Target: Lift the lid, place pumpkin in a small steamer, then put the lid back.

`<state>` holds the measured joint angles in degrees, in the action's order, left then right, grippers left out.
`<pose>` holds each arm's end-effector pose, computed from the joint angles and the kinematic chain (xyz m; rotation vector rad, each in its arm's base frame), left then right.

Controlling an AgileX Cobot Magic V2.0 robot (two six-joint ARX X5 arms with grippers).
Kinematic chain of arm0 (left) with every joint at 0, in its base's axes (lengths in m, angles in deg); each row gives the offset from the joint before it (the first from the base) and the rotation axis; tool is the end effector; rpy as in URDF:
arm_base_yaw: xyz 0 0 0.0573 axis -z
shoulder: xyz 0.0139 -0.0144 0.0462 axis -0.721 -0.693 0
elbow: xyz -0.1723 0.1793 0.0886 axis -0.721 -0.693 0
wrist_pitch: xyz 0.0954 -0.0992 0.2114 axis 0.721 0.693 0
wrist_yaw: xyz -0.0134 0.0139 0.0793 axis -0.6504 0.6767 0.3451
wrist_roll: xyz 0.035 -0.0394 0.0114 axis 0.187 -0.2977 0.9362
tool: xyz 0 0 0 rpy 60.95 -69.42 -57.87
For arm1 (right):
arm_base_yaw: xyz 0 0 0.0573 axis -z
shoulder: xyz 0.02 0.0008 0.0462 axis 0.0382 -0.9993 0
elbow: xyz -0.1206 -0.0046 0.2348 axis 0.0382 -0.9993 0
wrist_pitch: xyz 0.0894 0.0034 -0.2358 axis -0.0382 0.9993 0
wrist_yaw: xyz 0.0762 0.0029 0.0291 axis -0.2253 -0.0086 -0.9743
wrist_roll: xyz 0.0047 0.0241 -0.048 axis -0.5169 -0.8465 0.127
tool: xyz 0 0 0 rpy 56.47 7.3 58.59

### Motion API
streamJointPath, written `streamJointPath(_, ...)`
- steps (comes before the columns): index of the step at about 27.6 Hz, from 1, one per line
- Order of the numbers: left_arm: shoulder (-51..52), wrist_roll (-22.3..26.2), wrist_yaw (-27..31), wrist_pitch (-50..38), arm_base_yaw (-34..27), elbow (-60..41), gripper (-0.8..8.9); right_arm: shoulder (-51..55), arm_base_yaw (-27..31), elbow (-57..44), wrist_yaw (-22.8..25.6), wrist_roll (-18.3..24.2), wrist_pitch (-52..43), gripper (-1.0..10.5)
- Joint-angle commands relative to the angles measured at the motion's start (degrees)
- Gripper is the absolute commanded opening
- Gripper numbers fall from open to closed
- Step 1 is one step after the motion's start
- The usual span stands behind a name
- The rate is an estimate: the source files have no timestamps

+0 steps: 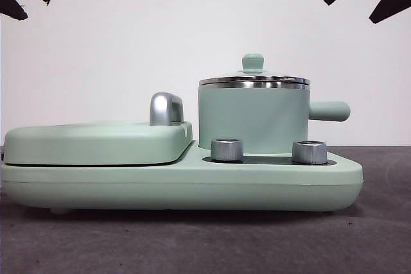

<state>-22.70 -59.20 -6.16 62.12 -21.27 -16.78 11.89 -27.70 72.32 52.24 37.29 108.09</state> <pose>0.1315 -0.0665 0.3062 -0.0808 0.6052 -0.5500 0.1504 0.0885 0.3156 -0.0123 0.6744 0.5133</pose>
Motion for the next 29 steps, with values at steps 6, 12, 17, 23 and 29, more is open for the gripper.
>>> streamJointPath(6, -0.26, -0.59, 0.07, 0.48, 0.17, 0.24, 0.09, 0.07, -0.35, 0.33, -0.02, 0.35, -0.79, 0.2)
streamJointPath(12, 0.04, -0.48, -0.02, 0.87, 0.17, 0.24, 0.07, 0.31, -0.35, 0.33, -2.67, 0.00, -2.47, 0.2)
streamJointPath(17, 0.04, -0.48, -0.02, 0.74, 0.17, 0.24, 0.07, 0.44, -0.35, 0.33, -2.56, 0.00, -2.56, 0.2)
streamJointPath(23, 0.07, -0.48, -0.02, 0.74, 0.17, 0.24, 0.07, 0.44, -0.35, 0.33, -2.56, 0.00, -2.56, 0.2)
streamJointPath(29, 3.10, 6.73, 3.87, -0.98, -2.40, -1.60, 0.07, 0.44, -0.35, 0.33, -2.56, 0.00, -2.56, 0.2)
